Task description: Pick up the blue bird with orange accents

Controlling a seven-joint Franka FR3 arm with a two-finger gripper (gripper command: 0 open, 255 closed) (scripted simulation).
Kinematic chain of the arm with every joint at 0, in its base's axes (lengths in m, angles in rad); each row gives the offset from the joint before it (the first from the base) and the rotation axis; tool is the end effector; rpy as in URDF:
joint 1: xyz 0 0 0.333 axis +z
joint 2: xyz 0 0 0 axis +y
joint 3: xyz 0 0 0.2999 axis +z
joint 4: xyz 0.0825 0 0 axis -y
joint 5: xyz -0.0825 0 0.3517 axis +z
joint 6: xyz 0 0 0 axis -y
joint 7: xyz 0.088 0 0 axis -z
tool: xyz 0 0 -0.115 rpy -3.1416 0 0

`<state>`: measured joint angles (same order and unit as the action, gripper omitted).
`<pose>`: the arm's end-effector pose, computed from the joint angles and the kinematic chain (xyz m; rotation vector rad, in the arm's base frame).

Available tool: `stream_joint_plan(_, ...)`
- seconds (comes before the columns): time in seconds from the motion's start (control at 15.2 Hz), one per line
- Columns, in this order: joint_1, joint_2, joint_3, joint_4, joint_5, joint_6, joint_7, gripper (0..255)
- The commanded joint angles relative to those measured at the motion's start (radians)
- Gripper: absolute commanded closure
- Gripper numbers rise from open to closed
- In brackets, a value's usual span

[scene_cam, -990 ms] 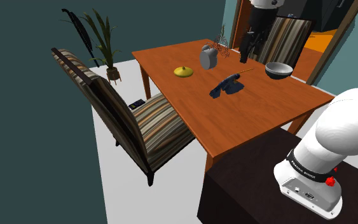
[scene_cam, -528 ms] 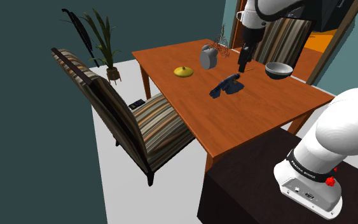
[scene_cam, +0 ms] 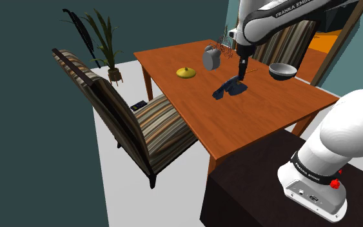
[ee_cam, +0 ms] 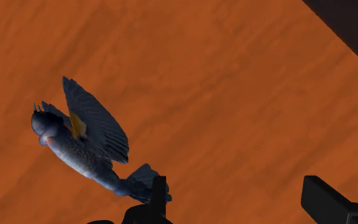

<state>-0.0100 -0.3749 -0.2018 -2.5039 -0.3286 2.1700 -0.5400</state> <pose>0.3915 -0.0995 0.4126 2.8398 0.7578 -0.0515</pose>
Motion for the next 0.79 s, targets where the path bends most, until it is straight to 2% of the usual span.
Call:
stream_joint_plan(0.0, -0.003, 0.085, -0.027, 0.036, -0.029, 0.06, -0.071, 0)
stream_joint_plan(0.73, -0.026, 0.523, -0.082, 0.244, -0.125, 0.346, -0.362, 0)
